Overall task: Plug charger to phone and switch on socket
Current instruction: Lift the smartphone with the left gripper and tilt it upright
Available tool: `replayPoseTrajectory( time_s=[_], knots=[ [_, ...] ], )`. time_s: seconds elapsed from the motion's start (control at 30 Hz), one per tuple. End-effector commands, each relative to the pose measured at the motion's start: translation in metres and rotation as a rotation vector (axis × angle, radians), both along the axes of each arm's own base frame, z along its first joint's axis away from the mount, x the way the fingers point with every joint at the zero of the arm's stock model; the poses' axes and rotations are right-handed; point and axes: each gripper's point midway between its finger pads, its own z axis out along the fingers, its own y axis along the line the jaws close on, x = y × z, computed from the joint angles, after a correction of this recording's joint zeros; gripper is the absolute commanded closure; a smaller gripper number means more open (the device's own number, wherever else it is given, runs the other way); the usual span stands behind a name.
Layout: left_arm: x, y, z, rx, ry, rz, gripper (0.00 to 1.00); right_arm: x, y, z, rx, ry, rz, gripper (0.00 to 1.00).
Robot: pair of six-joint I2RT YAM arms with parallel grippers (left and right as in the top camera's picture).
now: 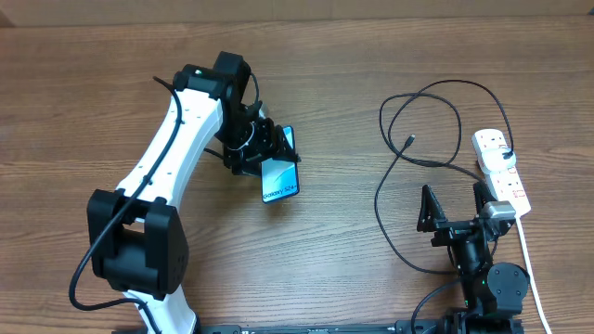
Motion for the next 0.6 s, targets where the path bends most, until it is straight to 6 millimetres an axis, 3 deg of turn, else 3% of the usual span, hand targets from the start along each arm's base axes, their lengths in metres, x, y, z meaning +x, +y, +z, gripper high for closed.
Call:
replayPoseTrajectory(
  time_s=[0.0,0.57],
  knots=[
    [0.001,-0.016,0.024,-0.142,0.022,0.023,0.47,0.0,0.001,-0.002,-0.004,-0.004,0.005,0.0],
    [-0.01,-0.03,0.041,-0.266,0.127,0.069,0.47,0.0,0.001,-0.002,-0.004,-0.004,0.005,0.0]
  ],
)
